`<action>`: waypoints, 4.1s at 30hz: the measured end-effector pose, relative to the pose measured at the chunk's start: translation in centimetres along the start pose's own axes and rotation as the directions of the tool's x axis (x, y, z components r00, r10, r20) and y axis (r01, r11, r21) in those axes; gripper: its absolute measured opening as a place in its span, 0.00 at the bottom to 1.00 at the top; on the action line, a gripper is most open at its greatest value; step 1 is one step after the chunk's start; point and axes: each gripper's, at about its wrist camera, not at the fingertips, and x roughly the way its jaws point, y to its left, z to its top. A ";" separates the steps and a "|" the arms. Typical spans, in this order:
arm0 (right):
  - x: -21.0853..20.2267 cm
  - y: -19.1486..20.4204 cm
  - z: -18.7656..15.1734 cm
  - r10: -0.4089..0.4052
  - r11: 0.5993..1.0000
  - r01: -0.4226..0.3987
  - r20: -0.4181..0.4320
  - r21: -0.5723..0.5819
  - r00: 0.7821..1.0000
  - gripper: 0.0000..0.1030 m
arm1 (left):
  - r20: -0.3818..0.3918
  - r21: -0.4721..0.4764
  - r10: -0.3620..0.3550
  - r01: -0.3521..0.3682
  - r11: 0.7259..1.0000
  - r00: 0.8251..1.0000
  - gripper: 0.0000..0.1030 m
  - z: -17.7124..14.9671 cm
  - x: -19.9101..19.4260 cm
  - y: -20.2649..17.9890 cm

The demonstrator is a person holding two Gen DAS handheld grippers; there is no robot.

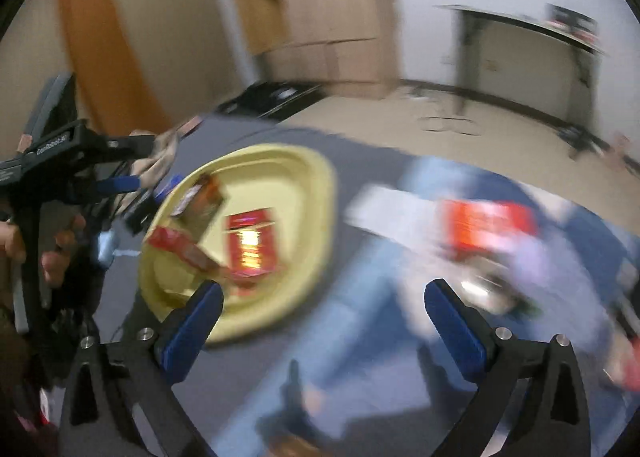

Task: Organize rigid objects
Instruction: 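Carry both red packs to the yellow tray and release them, then grasp the black foam sponge with the right gripper while the left grasps the lavender plush ball, then carry the sponge and plush ball to the yellow tray and release both, then grasp the red Hongqi pack with the right gripper while the left grasps the Double Happiness pack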

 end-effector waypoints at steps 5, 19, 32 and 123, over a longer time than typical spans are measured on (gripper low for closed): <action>-8.0 -9.6 -3.9 -0.199 0.971 0.201 -0.023 0.131 0.980 1.00 | 0.000 0.113 -0.028 0.028 0.993 1.000 1.00 -0.3 0.4 -8.1; -12.6 -24.8 -8.2 -0.275 0.822 0.304 -0.131 0.482 0.952 1.00 | -0.156 0.318 0.089 -0.035 0.947 0.984 1.00 -2.7 10.3 -20.5; -3.7 -28.9 -2.7 -0.244 0.880 0.272 -0.121 0.389 0.962 1.00 | -0.312 0.515 0.215 -0.026 0.857 0.925 1.00 -7.9 21.1 -25.1; -2.4 -24.7 -6.7 -0.310 0.829 0.335 -0.130 0.448 0.942 1.00 | -0.379 0.623 0.169 0.115 0.774 0.910 1.00 -3.1 24.1 -22.3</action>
